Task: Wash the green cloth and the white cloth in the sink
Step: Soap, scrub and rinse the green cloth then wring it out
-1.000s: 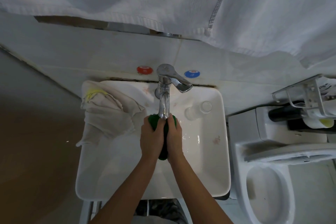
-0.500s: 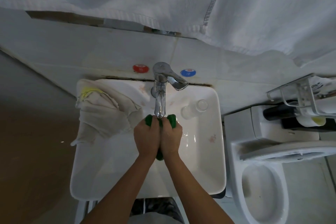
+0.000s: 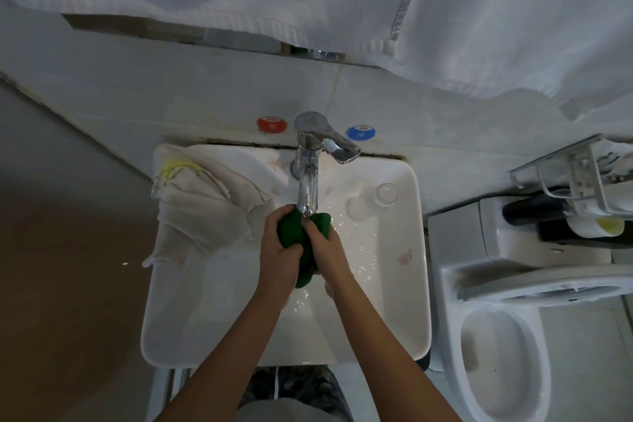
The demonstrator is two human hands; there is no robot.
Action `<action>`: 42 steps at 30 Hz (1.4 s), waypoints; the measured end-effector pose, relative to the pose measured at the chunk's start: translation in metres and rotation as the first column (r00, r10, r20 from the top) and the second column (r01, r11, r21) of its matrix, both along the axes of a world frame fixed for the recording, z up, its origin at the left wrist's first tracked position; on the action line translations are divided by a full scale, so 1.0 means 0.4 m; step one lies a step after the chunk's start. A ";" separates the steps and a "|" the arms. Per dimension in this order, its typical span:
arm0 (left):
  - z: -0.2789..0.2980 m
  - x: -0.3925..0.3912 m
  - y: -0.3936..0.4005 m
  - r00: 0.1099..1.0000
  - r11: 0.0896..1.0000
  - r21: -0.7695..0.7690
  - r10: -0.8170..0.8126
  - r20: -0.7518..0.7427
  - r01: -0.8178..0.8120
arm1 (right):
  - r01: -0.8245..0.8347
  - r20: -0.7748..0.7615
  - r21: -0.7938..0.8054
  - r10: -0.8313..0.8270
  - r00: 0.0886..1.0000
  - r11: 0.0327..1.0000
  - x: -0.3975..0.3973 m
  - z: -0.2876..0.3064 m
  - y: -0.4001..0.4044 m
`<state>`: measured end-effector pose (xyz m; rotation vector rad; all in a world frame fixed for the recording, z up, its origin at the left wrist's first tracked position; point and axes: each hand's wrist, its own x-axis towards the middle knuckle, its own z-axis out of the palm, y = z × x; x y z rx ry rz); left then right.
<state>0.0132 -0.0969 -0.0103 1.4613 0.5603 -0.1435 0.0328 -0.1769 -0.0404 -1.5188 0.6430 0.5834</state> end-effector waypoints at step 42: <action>-0.041 0.049 -0.067 0.966 0.942 0.224 0.259 -0.009 -0.250 | 0.411 0.164 0.041 -0.412 0.896 0.911 0.007 0.022 0.028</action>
